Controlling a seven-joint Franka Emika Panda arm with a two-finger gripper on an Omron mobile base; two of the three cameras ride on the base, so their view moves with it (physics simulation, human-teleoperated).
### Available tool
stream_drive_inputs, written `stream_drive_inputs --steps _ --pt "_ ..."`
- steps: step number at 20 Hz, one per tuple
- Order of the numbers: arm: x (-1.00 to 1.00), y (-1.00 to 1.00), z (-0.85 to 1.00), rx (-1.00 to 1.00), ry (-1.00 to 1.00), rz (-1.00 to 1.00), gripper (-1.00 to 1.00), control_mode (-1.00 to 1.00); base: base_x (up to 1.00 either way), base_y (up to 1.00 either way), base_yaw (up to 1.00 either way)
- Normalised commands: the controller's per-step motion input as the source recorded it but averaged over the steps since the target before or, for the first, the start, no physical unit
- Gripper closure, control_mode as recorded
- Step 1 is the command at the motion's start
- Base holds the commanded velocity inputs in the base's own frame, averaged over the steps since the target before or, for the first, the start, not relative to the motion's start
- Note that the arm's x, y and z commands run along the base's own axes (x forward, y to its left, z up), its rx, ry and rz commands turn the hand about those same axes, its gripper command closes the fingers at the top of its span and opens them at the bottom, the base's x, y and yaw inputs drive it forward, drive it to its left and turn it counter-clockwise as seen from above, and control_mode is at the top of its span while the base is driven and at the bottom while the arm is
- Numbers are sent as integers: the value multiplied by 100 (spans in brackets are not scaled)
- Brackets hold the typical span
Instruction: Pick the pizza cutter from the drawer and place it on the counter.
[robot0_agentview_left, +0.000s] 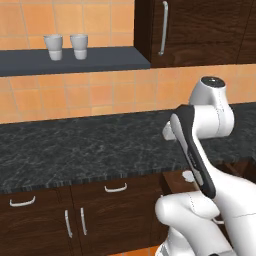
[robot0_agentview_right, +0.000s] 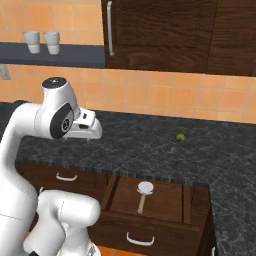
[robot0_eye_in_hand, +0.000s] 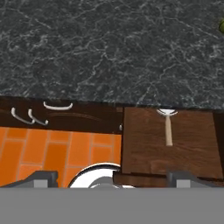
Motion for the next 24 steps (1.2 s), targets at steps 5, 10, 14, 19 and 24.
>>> stream_drive_inputs --steps 5,10,14,19,24 --pt "0 0 0 0 0 0 -100 100 -52 -6 0" --pt "0 0 0 0 0 0 -100 100 -59 -15 0" --pt "0 0 0 0 0 0 -100 100 -30 -27 0" --pt "19 -87 -18 4 0 0 -100 -100 0 0 0" --pt "61 -91 -36 4 0 0 -100 -100 0 0 0"
